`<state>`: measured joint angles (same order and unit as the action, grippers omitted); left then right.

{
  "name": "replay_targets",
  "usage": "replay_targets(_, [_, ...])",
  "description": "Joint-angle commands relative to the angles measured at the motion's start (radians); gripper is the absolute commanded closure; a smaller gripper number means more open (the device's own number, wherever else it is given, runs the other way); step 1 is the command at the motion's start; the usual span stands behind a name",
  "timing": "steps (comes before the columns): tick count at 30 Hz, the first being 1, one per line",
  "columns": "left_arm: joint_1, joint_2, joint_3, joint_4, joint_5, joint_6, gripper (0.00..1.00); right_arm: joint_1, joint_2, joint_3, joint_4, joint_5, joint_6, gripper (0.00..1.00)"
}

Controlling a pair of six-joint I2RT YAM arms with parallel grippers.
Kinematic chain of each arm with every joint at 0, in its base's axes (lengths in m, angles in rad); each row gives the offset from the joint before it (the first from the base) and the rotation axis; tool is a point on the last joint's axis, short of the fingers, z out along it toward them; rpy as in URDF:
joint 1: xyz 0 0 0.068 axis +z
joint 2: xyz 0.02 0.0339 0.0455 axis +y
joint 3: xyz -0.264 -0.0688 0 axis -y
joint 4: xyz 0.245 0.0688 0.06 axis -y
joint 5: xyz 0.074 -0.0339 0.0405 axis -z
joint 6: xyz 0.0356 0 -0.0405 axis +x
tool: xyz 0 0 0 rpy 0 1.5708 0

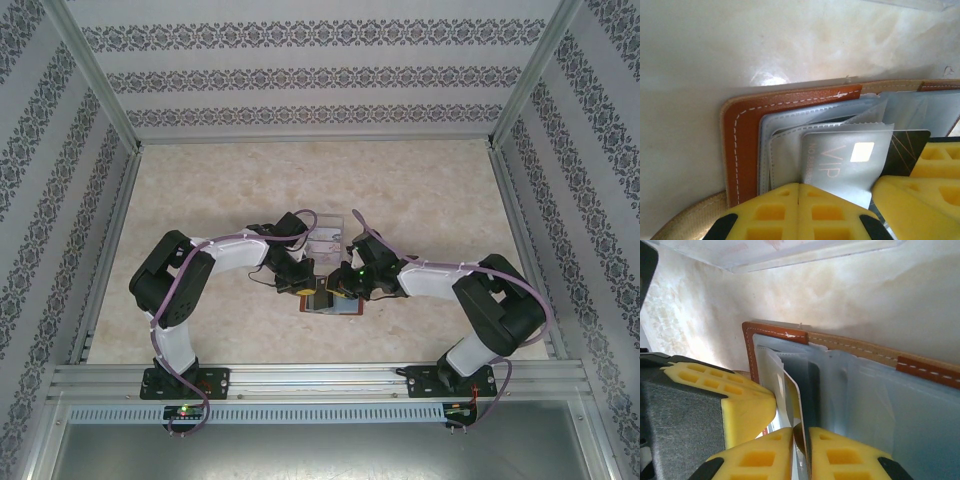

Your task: Take the credit cards out of the card holder

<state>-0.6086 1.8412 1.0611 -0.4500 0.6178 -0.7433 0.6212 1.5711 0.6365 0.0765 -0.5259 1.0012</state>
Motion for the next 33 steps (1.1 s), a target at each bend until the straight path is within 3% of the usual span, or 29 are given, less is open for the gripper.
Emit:
replay_targets(1, [-0.009,0.04,-0.002,-0.06,-0.054,0.018,1.0,-0.018,-0.029,-0.018,0.023,-0.005,0.013,0.85])
replay_targets(13, [-0.008,0.043,0.007,-0.071,-0.052,0.023,1.0,-0.017,-0.03,-0.009,0.012,-0.012,-0.011,0.94])
replay_targets(33, [-0.008,-0.002,-0.032,-0.078,-0.06,0.015,1.0,-0.026,-0.134,0.081,-0.445,0.252,-0.2,1.0])
